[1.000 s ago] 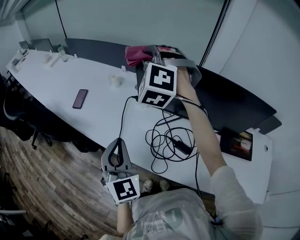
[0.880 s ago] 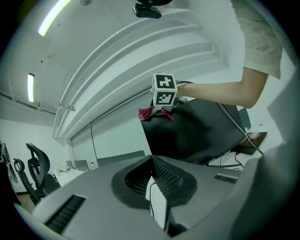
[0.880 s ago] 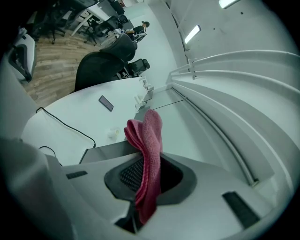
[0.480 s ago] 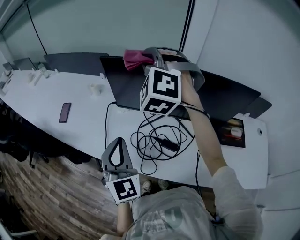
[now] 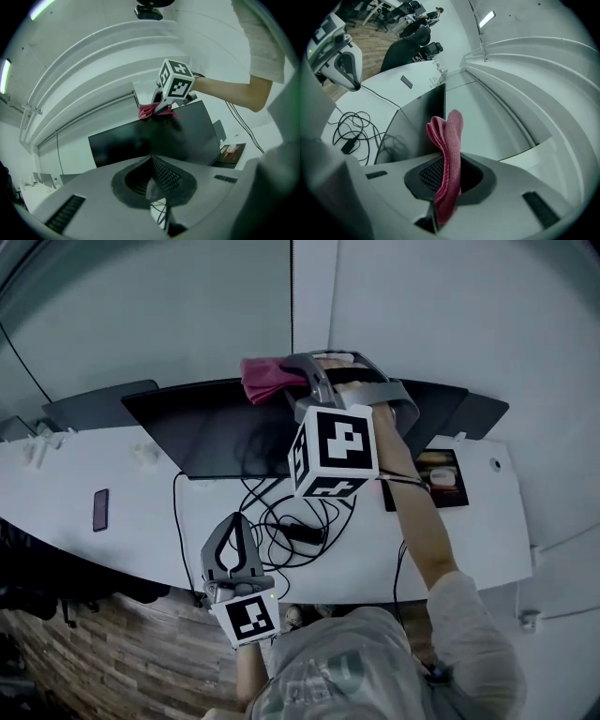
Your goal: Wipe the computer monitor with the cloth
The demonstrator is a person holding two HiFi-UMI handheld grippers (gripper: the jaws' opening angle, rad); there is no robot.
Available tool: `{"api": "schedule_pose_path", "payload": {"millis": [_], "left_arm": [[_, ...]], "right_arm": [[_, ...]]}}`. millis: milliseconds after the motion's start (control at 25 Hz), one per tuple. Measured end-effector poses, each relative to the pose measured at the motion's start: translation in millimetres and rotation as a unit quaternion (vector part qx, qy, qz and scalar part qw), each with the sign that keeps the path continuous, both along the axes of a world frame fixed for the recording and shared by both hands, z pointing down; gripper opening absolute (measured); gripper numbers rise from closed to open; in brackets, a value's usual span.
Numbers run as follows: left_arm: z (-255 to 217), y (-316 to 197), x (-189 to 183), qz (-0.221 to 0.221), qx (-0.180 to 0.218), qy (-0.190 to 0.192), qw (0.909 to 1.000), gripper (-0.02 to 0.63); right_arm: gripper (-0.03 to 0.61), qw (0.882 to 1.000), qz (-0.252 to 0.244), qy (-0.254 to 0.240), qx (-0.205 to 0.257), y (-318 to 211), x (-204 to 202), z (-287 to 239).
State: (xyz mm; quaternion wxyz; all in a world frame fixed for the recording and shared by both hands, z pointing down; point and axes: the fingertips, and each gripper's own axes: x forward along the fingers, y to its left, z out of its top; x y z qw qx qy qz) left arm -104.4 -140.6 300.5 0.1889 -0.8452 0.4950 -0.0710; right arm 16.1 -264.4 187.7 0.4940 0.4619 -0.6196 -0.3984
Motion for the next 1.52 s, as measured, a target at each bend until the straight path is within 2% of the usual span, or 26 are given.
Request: {"api": "schedule_pose_path", "payload": {"millis": [320, 560, 880, 1080, 1520], "left_arm": [[-3.5, -4.2, 71.8, 0.075, 0.000, 0.004, 0.9972, 0.005], [-1.5, 2.4, 125.2, 0.130, -0.007, -0.013, 0.9914, 0.005], [0.6, 5.4, 177.3, 0.183, -0.010, -0.010, 0.9830, 0.005], [-2.2, 9.3, 192.5, 0.204, -0.003, -0.015, 0.9789, 0.005], [-2.0, 9.8, 187.6, 0.205, -0.006, -0.026, 0.9784, 0.005]], "right_arm": [[0.055, 0.998, 0.062, 0.026, 0.000, 40.9, 95.8, 1.0], [0.055, 0.995, 0.094, 0.029, 0.000, 68.3, 156.8, 5.3], [0.055, 0.986, 0.163, 0.043, -0.002, 97.5, 234.0, 5.4], [0.055, 0.980, 0.195, 0.042, -0.004, 111.1, 266.1, 5.3], [0.055, 0.973, 0.220, 0.062, -0.009, 121.2, 288.5, 7.3]]}}
